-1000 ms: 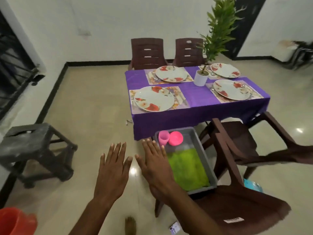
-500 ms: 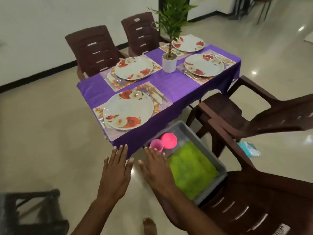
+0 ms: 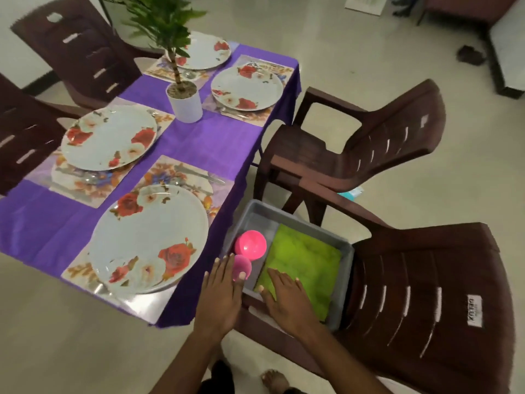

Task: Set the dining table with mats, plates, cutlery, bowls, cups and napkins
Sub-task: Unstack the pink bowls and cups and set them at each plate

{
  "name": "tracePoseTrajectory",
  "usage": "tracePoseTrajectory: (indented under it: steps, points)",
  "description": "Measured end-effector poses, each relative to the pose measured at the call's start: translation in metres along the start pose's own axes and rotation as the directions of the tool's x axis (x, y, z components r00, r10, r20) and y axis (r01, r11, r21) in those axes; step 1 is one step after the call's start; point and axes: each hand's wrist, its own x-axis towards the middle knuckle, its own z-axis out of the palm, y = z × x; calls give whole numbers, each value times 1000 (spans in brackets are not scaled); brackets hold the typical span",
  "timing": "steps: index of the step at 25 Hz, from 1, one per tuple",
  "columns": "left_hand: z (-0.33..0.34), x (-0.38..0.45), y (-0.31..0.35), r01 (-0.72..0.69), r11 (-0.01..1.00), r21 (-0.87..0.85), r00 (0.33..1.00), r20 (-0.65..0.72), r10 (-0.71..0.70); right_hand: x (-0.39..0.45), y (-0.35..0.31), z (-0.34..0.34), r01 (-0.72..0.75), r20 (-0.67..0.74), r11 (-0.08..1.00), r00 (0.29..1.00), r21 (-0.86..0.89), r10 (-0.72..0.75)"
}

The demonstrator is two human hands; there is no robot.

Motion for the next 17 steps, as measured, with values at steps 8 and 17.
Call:
tracePoseTrajectory:
  steps: [8, 17]
  points:
    - [42, 78, -54, 176, 984, -38, 953, 255, -161, 64, -18, 58, -304, 32, 907, 951, 293, 308]
    - [92, 123, -108, 454, 878, -152, 853, 359, -379, 154, 2, 143, -599, 249, 605, 787, 524, 564]
